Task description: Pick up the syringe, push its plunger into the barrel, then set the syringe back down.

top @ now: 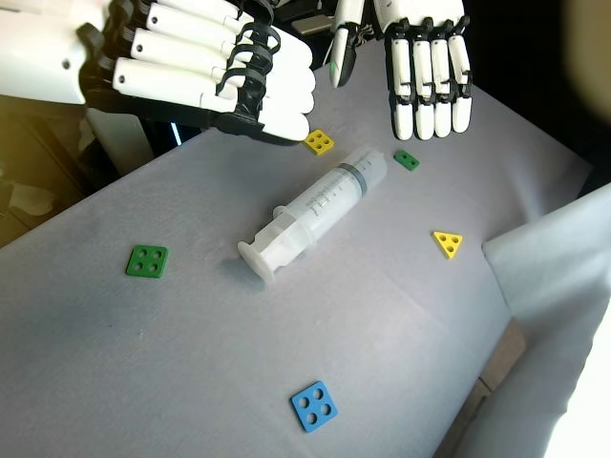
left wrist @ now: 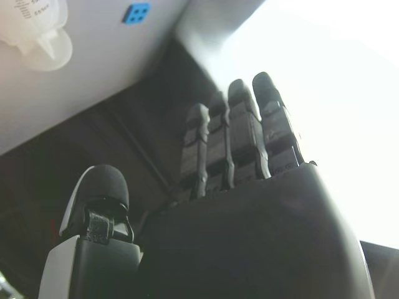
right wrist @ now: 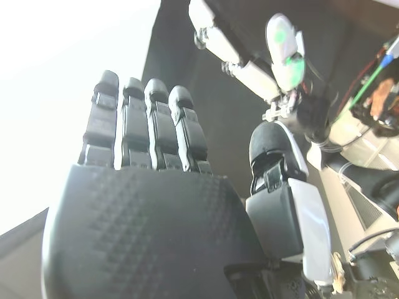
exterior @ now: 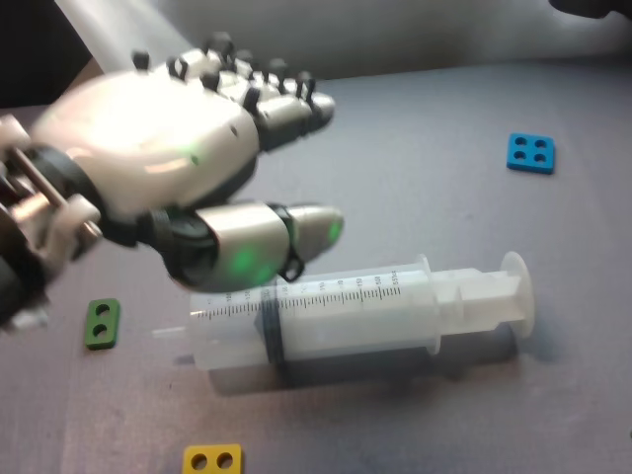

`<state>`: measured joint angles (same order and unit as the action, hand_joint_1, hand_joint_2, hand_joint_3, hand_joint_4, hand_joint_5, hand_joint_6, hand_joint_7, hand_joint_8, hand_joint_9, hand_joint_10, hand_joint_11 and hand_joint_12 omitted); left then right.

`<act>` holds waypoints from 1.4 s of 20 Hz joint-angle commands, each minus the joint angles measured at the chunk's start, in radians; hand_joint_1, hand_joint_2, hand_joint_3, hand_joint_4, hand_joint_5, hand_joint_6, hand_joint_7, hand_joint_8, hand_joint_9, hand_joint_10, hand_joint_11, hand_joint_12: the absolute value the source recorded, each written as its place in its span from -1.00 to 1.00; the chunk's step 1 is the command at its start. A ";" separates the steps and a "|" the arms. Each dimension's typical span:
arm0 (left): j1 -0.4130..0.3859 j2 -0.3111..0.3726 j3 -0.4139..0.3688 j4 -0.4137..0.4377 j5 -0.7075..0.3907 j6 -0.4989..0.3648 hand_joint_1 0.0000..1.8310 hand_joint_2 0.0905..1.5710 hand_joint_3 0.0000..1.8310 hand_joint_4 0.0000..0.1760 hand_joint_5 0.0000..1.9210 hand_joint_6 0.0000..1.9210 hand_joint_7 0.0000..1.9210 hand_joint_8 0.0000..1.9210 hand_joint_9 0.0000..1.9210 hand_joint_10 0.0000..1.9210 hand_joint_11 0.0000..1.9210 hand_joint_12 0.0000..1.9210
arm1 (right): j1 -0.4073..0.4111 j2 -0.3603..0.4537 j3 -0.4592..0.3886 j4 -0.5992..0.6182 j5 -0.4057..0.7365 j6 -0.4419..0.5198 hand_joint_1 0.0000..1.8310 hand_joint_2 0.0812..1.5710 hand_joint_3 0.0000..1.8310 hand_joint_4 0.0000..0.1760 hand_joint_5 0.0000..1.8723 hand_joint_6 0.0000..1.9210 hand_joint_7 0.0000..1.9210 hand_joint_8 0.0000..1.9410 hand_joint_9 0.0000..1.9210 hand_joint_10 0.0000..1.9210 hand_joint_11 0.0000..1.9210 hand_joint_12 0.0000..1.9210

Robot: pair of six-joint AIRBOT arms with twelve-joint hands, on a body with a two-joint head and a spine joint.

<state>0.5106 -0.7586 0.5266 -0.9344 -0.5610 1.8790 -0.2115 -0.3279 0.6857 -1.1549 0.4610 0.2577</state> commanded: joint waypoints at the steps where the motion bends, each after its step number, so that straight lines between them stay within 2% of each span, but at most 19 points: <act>1: 0.003 -0.014 -0.007 0.054 -0.129 -0.016 -1.00 0.73 -1.00 -1.00 -0.79 -1.00 -0.81 -1.00 -0.83 -1.00 -1.00 -0.63 | 0.009 0.003 -0.002 0.052 0.043 0.003 -1.00 0.66 -0.99 -1.00 -0.88 -0.99 -0.93 -1.00 -0.96 -1.00 -1.00 -0.91; 2: 0.018 -0.030 -0.010 0.054 -0.153 -0.017 -1.00 0.73 -1.00 -1.00 -0.80 -1.00 -0.80 -1.00 -0.83 -1.00 -1.00 -0.62 | 0.009 0.003 -0.002 0.052 0.040 0.003 -1.00 0.66 -0.99 -1.00 -0.89 -1.00 -0.94 -1.00 -0.97 -1.00 -1.00 -0.94; 4: 0.061 -0.085 -0.009 0.055 -0.206 -0.017 -1.00 0.70 -1.00 -1.00 -0.80 -1.00 -0.79 -1.00 -0.81 -1.00 -1.00 -0.58 | 0.009 0.004 -0.002 0.052 0.033 0.003 -1.00 0.67 -1.00 -1.00 -0.88 -1.00 -0.92 -1.00 -0.95 -1.00 -1.00 -0.89; 7: 0.107 -0.147 -0.002 0.051 -0.283 -0.017 -0.95 0.60 -1.00 -1.00 -0.84 -1.00 -0.82 -1.00 -0.83 -1.00 -1.00 -0.63 | 0.009 0.004 -0.002 0.052 0.032 0.003 -1.00 0.67 -1.00 -1.00 -0.87 -1.00 -0.90 -1.00 -0.94 -1.00 -1.00 -0.84; 9: 0.130 -0.189 0.011 0.047 -0.311 -0.010 -0.72 0.44 -1.00 -1.00 -0.84 -1.00 -0.84 -1.00 -0.85 -1.00 -1.00 -0.58 | 0.008 0.004 -0.002 0.052 0.023 0.003 -1.00 0.67 -1.00 -1.00 -0.88 -1.00 -0.91 -1.00 -0.95 -1.00 -1.00 -0.84; 13: 0.192 -0.282 0.046 0.051 -0.350 -0.015 -0.38 0.27 -1.00 -1.00 -0.97 -1.00 -0.94 -1.00 -0.93 -1.00 -1.00 -0.75 | 0.007 0.004 -0.002 0.052 0.007 0.003 -1.00 0.66 -1.00 -1.00 -0.89 -1.00 -0.92 -1.00 -0.96 -1.00 -1.00 -0.88; 16: 0.232 -0.321 0.058 0.045 -0.389 -0.018 -0.08 0.14 -1.00 -1.00 -0.99 -1.00 -0.98 -1.00 -0.96 -1.00 -1.00 -0.79 | 0.007 0.004 -0.005 0.052 0.007 0.003 -1.00 0.67 -1.00 -1.00 -0.87 -1.00 -0.90 -1.00 -0.94 -1.00 -1.00 -0.81; 18: 0.249 -0.342 0.071 0.042 -0.399 -0.013 0.00 0.13 -1.00 -1.00 -1.00 -1.00 -1.00 -1.00 -1.00 -1.00 -1.00 -0.81 | 0.007 0.005 -0.007 0.052 0.007 0.003 -1.00 0.67 -1.00 -1.00 -0.84 -0.99 -0.88 -0.99 -0.92 -0.99 -1.00 -0.76; 19: 0.255 -0.357 0.081 0.035 -0.406 -0.004 0.13 0.09 -1.00 -1.00 -0.98 -1.00 -1.00 -1.00 -0.98 -1.00 -1.00 -0.77 | 0.007 0.005 -0.008 0.052 0.008 0.003 -1.00 0.67 -1.00 -1.00 -0.84 -0.99 -0.88 -1.00 -0.92 -0.99 -1.00 -0.76; 21: 0.259 -0.379 0.102 0.029 -0.411 0.001 0.14 0.07 -1.00 -1.00 -1.00 -1.00 -1.00 -1.00 -0.99 -1.00 -1.00 -0.75 | 0.007 0.005 -0.009 0.052 0.008 0.003 -1.00 0.67 -1.00 -1.00 -0.86 -0.99 -0.90 -0.99 -0.95 -0.99 -1.00 -0.85; 26: 0.251 -0.450 0.176 0.019 -0.411 0.009 0.33 0.11 -1.00 -1.00 -0.98 -1.00 -0.98 -1.00 -0.94 -1.00 -1.00 -0.39 | 0.007 0.005 -0.010 0.052 0.008 0.003 -1.00 0.69 -0.99 -1.00 -0.83 -0.99 -0.86 -1.00 -0.91 -0.99 -1.00 -0.70; 28: 0.243 -0.478 0.204 0.004 -0.411 0.024 0.34 0.13 -1.00 -1.00 -0.98 -1.00 -0.97 -1.00 -0.95 -1.00 -1.00 -0.43 | 0.007 0.005 -0.010 0.052 0.008 0.003 -1.00 0.70 -0.99 -1.00 -0.84 -1.00 -0.87 -1.00 -0.91 -1.00 -1.00 -0.74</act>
<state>0.7650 -1.2346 0.7322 -0.9962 -0.9070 1.8988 -0.2115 -0.3256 0.6788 -1.1526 0.4210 0.2577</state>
